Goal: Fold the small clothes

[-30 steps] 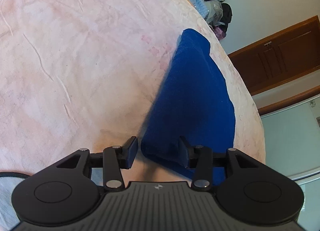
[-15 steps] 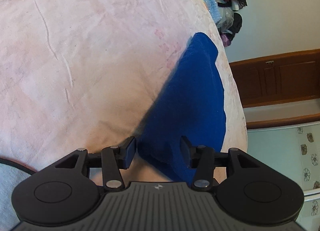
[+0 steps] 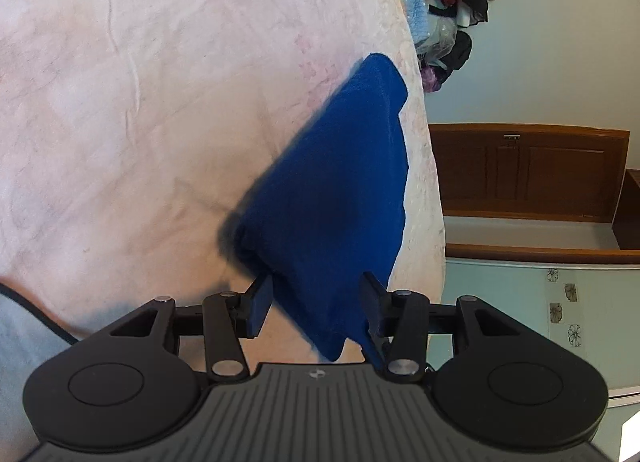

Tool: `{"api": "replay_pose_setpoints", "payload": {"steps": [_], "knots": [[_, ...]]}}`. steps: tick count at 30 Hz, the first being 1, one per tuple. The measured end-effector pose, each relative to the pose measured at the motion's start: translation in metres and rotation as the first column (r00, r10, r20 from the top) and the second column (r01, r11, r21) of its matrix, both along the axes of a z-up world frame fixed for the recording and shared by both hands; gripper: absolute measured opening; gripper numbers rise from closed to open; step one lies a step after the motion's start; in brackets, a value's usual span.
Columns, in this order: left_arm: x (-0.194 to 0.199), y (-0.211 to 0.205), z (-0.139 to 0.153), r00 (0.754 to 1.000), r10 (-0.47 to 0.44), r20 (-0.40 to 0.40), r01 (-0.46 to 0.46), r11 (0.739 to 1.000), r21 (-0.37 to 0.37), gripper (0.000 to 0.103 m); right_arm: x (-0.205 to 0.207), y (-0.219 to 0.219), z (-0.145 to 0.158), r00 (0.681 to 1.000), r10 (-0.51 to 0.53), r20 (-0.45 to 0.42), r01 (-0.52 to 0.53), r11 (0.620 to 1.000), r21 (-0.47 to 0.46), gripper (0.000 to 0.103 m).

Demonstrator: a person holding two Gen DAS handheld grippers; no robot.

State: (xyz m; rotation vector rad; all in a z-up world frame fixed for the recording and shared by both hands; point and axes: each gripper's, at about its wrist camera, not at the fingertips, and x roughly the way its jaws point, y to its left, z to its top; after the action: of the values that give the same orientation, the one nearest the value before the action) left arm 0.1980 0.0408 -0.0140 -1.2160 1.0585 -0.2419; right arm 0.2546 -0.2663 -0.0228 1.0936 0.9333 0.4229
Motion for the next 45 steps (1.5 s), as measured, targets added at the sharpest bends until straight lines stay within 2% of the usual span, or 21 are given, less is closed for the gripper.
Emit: {"api": "replay_pose_setpoints", "payload": {"steps": [7, 10, 12, 14, 15, 16, 19, 22, 26, 29, 31, 33, 34, 35, 37, 39, 40, 41, 43, 44, 45], "knots": [[0.013, -0.006, -0.017, 0.998, 0.043, -0.052, -0.039, 0.997, 0.064, 0.047, -0.005, -0.008, -0.002, 1.0, -0.022, -0.007, 0.022, 0.998, 0.06, 0.012], [0.016, -0.005, -0.016, 0.996, 0.071, -0.053, -0.066, 0.995, 0.077, 0.044, -0.003, -0.007, -0.006, 0.999, -0.006, -0.032, 0.008, 0.999, 0.037, 0.015], [0.018, -0.004, -0.019, 0.995, 0.084, -0.056, -0.079, 0.994, 0.08, 0.014, -0.003, -0.007, -0.01, 0.999, -0.009, -0.05, 0.01, 0.999, 0.034, 0.022], [0.018, -0.003, -0.023, 0.992, 0.105, -0.07, -0.099, 0.992, 0.076, 0.009, -0.003, -0.007, -0.013, 0.998, -0.02, -0.052, 0.022, 0.999, 0.037, 0.032], [0.018, -0.003, -0.024, 0.992, 0.105, -0.069, -0.099, 0.992, 0.079, 0.009, -0.003, -0.007, -0.015, 0.998, -0.025, -0.053, 0.027, 0.999, 0.039, 0.031], [0.017, -0.003, -0.023, 0.992, 0.105, -0.067, -0.099, 0.991, 0.091, 0.008, -0.002, -0.005, -0.018, 0.998, -0.029, -0.059, 0.031, 0.999, 0.032, 0.013], [0.009, 0.002, -0.011, 0.992, 0.121, -0.037, -0.116, 0.987, 0.108, 0.006, -0.007, 0.001, -0.012, 0.999, -0.027, -0.03, 0.025, 0.999, -0.043, 0.011], [0.009, 0.009, -0.007, 0.994, 0.112, -0.012, -0.109, 0.985, 0.136, 0.005, -0.02, 0.0, 0.003, 0.999, -0.013, 0.03, 0.015, 0.999, -0.049, 0.01], [0.012, 0.003, -0.022, 0.994, 0.098, -0.056, -0.088, 0.984, 0.158, 0.005, -0.017, -0.005, -0.035, 0.997, -0.029, -0.073, 0.026, 0.999, -0.041, 0.005], [0.012, 0.004, -0.022, 0.996, 0.069, -0.053, -0.061, 0.986, 0.154, 0.006, -0.018, -0.002, -0.024, 0.999, -0.034, -0.033, 0.033, 0.998, -0.048, 0.01], [0.009, 0.007, -0.014, 0.998, 0.031, -0.047, -0.023, 0.986, 0.165, 0.007, -0.017, -0.002, -0.017, 0.999, -0.009, -0.043, 0.007, 0.999, -0.051, 0.023], [0.0, 0.008, 0.005, 1.0, -0.029, -0.005, 0.03, 0.971, 0.239, 0.007, -0.019, -0.009, -0.005, 1.0, 0.0, -0.023, -0.002, 0.997, -0.078, 0.038], [-0.004, 0.006, 0.019, 0.997, -0.063, 0.043, 0.046, 0.947, 0.318, 0.008, -0.021, -0.016, 0.003, 1.0, -0.01, 0.012, 0.011, 0.996, -0.089, 0.042], [-0.007, 0.0, 0.035, 0.99, -0.098, 0.098, 0.047, 0.905, 0.424, 0.008, -0.021, -0.022, 0.012, 0.999, -0.028, 0.045, 0.032, 0.993, -0.111, 0.041], [-0.009, -0.017, 0.062, 0.964, -0.162, 0.21, 0.004, 0.8, 0.6, 0.018, -0.014, -0.034, 0.033, 0.989, -0.073, 0.13, 0.097, 0.976, -0.195, 0.042], [-0.002, -0.049, 0.076, 0.907, -0.27, 0.322, -0.046, 0.698, 0.715, 0.045, 0.008, -0.037, 0.046, 0.981, -0.079, 0.178, 0.114, 0.974, -0.197, 0.041], [0.004, -0.067, 0.076, 0.879, -0.322, 0.353, -0.07, 0.645, 0.761, 0.07, 0.026, -0.033, 0.051, 0.979, -0.069, 0.193, 0.106, 0.976, -0.191, 0.042], [0.013, -0.088, 0.072, 0.847, -0.384, 0.368, -0.092, 0.575, 0.813, 0.078, 0.045, -0.026, 0.056, 0.977, -0.051, 0.206, 0.093, 0.976, -0.199, 0.043], [0.027, -0.126, 0.057, 0.811, -0.483, 0.331, -0.129, 0.404, 0.906, 0.076, 0.082, -0.008, 0.06, 0.977, -0.009, 0.215, 0.065, 0.965, -0.256, 0.047], [0.034, -0.141, 0.048, 0.8, -0.517, 0.304, -0.13, 0.346, 0.929, 0.075, 0.1, 0.002, 0.061, 0.977, 0.015, 0.213, 0.053, 0.95, -0.307, 0.048], [0.04, -0.15, 0.041, 0.781, -0.553, 0.292, -0.117, 0.329, 0.937, 0.075, 0.115, 0.012, 0.061, 0.978, 0.04, 0.205, 0.036, 0.934, -0.356, 0.048]]}}
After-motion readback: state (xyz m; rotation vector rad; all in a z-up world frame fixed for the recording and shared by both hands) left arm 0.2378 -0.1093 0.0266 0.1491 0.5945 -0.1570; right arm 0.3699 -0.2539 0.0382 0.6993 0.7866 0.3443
